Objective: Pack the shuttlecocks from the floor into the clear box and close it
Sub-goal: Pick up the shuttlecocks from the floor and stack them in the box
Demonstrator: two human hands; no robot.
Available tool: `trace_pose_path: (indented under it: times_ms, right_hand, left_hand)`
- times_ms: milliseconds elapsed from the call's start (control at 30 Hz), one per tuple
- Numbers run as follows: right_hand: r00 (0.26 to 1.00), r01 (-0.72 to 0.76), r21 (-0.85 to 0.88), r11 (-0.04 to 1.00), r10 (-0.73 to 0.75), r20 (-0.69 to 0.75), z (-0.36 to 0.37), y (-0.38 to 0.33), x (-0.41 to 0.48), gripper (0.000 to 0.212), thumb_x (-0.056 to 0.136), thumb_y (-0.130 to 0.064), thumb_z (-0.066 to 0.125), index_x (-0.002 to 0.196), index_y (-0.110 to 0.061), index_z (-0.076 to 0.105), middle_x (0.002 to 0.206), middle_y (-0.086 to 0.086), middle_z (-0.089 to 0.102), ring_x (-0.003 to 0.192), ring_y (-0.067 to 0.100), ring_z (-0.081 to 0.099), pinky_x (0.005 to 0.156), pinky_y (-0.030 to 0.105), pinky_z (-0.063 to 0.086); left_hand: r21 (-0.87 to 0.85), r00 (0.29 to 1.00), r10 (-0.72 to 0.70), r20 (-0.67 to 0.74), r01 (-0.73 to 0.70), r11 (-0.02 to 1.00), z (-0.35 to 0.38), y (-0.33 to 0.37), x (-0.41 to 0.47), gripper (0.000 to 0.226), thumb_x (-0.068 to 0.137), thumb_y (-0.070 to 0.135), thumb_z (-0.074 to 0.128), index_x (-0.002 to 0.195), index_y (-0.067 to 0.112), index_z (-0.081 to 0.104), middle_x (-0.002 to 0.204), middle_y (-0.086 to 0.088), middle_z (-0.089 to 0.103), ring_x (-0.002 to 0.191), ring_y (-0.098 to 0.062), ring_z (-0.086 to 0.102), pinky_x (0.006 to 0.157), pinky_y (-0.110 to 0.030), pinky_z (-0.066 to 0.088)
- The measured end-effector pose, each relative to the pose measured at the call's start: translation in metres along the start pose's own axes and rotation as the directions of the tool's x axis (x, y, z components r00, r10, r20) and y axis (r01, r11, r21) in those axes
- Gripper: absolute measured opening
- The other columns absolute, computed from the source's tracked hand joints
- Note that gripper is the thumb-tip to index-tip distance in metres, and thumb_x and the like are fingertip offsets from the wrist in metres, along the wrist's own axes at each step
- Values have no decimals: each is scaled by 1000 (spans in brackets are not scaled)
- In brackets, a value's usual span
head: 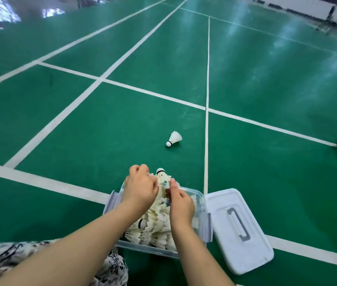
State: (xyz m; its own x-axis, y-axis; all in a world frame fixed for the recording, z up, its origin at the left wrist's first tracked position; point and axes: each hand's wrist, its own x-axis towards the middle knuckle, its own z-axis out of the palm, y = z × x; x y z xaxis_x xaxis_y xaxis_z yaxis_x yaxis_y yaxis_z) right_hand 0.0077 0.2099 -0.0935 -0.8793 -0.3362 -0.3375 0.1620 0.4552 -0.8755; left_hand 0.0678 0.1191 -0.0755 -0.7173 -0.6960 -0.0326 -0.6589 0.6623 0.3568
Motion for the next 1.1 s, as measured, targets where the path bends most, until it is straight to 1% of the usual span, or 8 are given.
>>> trace_pose_path:
  times_ms: [100, 233, 333, 400, 467, 567, 800, 1100]
  right_hand:
    - [982, -188, 250, 950, 189, 21, 0, -7, -4, 44, 86, -44, 60, 63, -6, 62, 64, 2, 56, 59, 16, 46, 60, 30, 38]
    - [952, -280, 431, 858, 304, 14, -4, -6, -6, 29, 82, -10, 55, 56, -13, 42, 57, 2, 40, 51, 15, 29, 48, 26, 24]
    - [966, -162, 257, 953, 206, -153, -22, 3, 2, 32, 84, -13, 48, 53, -15, 40, 55, 1, 42, 54, 19, 33, 52, 31, 27]
    - [975, -45, -23, 999, 39, -217, -40, 17, 13, 32, 89, -18, 43, 58, -16, 38, 64, 5, 48, 62, 24, 39, 56, 33, 31]
    - [985, 34, -351, 936, -91, -147, -52, 33, 24, 29, 92, -24, 37, 64, -16, 41, 78, 9, 55, 71, 27, 47, 63, 34, 38]
    - [989, 147, -616, 774, -136, 65, -49, 49, 35, 29, 96, -26, 33, 87, -12, 56, 99, 10, 62, 87, 27, 56, 70, 32, 39]
    - [907, 396, -704, 590, -132, 399, -3, 58, 48, 32, 99, -34, 33, 100, -12, 57, 104, 8, 62, 86, 24, 59, 69, 31, 43]
    - [917, 358, -701, 616, -91, 388, 15, 59, 59, 36, 95, -41, 43, 115, -13, 55, 121, 7, 57, 104, 27, 59, 81, 35, 47]
  left_hand:
    - [55, 994, 103, -30, -101, 993, 6, 12, -11, 25, 85, 25, 46, 82, 10, 66, 101, -7, 52, 109, -28, 38, 82, -40, 44]
    - [160, 981, 189, -42, -180, 971, 13, 18, -19, 24, 64, 25, 55, 44, 12, 56, 65, 0, 54, 80, -20, 38, 50, -30, 52]
    - [126, 984, 176, -38, -170, 977, 16, 17, -18, 24, 75, 24, 62, 54, 14, 59, 80, -3, 55, 93, -24, 48, 63, -32, 50]
    - [7, 995, 92, -28, -91, 996, 18, 9, -10, 25, 91, 23, 48, 79, 7, 62, 102, -6, 49, 113, -25, 33, 84, -37, 44]
    - [-61, 999, 31, -31, -32, 998, 18, 1, -4, 30, 94, 24, 42, 93, 6, 66, 109, -8, 46, 116, -27, 30, 83, -35, 39]
    - [-196, 996, -45, -82, 28, 980, 16, -4, 3, 27, 93, 22, 46, 95, 6, 68, 103, -7, 45, 111, -26, 32, 77, -30, 31]
    - [-235, 991, -101, -90, 78, 969, 26, -12, 16, 23, 91, 19, 52, 97, 6, 70, 109, -13, 50, 112, -30, 35, 85, -31, 31]
    - [-114, 1000, 13, 19, -10, 993, 37, -15, 16, 29, 92, 30, 48, 101, 12, 69, 115, -7, 49, 116, -26, 34, 96, -33, 34]
